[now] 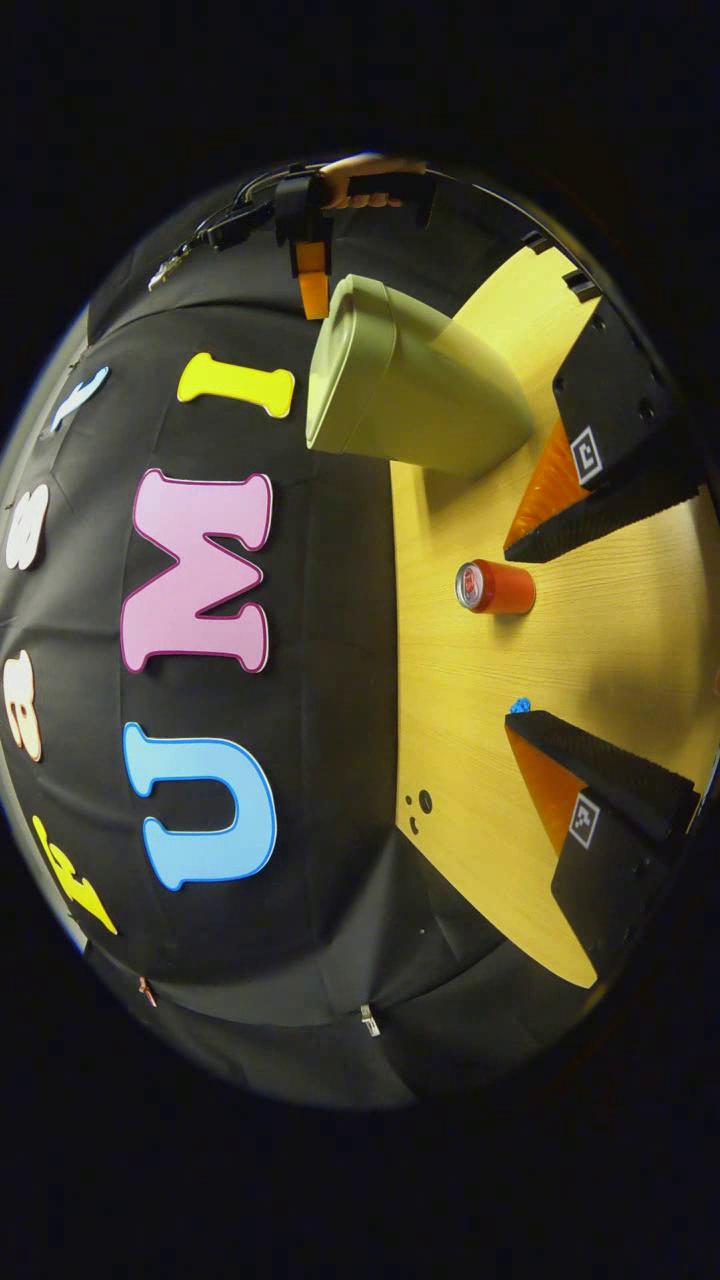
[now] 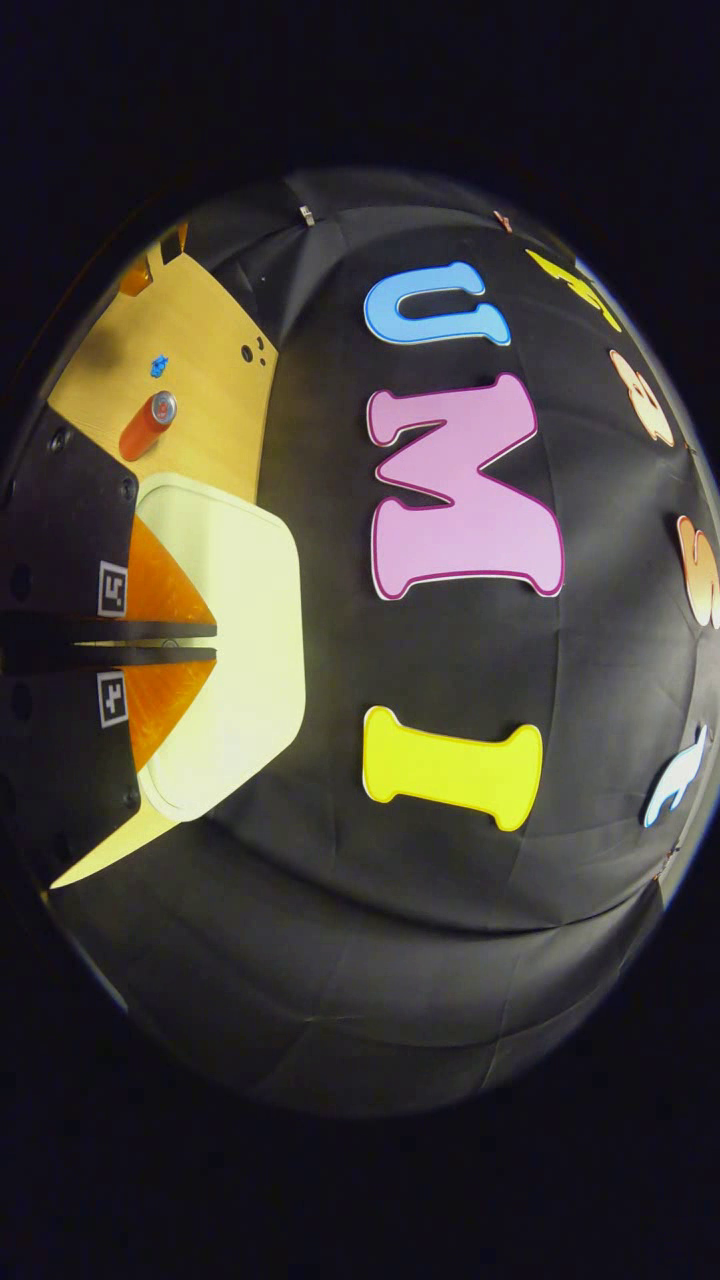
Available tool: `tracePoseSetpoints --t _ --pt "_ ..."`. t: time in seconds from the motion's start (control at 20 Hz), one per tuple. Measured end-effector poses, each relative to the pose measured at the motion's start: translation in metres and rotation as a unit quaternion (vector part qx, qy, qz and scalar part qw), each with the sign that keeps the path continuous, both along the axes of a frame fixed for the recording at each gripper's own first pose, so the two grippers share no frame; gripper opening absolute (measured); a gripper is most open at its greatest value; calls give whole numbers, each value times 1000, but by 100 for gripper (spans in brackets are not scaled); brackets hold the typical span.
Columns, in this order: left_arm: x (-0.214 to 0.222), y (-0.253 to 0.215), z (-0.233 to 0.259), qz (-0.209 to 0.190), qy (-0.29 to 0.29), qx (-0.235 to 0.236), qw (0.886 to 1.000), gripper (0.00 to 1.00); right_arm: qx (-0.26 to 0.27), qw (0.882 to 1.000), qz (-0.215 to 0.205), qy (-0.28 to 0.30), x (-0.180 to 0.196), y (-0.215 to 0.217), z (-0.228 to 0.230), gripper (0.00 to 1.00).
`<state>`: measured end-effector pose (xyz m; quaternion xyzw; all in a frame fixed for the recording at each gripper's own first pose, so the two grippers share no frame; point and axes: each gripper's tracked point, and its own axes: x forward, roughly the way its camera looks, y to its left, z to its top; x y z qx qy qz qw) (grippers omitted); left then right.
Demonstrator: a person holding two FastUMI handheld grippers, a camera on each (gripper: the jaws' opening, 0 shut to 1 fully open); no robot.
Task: Press the lid of the desktop garbage bin to open it, pick up the crumpled paper on the desktop and throw it into the bin, then pick up the pop can on the desktop and drop it into the bin, and finally close the garbage bin lid.
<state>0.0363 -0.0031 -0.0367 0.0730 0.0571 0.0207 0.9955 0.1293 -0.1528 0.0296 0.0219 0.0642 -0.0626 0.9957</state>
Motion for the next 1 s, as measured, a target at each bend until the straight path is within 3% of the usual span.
tracePoseSetpoints --t 0.2,0.5,0.65,0.85,1.0 --pt "3 -5 -5 12 11 -3 1000 95 17 1000 8 -3 4 -1 -5 5" --pt "13 -15 -17 32 35 6 999 96 -1 1000 19 0 4 0 -8 5" --pt "19 -18 -19 42 41 15 998 95 37 999 30 -4 4 0 -10 5" --pt "21 -24 -15 39 38 16 998 95 41 998 37 -25 2 -1 2 5" --pt "22 -30 1 30 20 25 999 96 86 996 30 -20 2 -1 9 5"
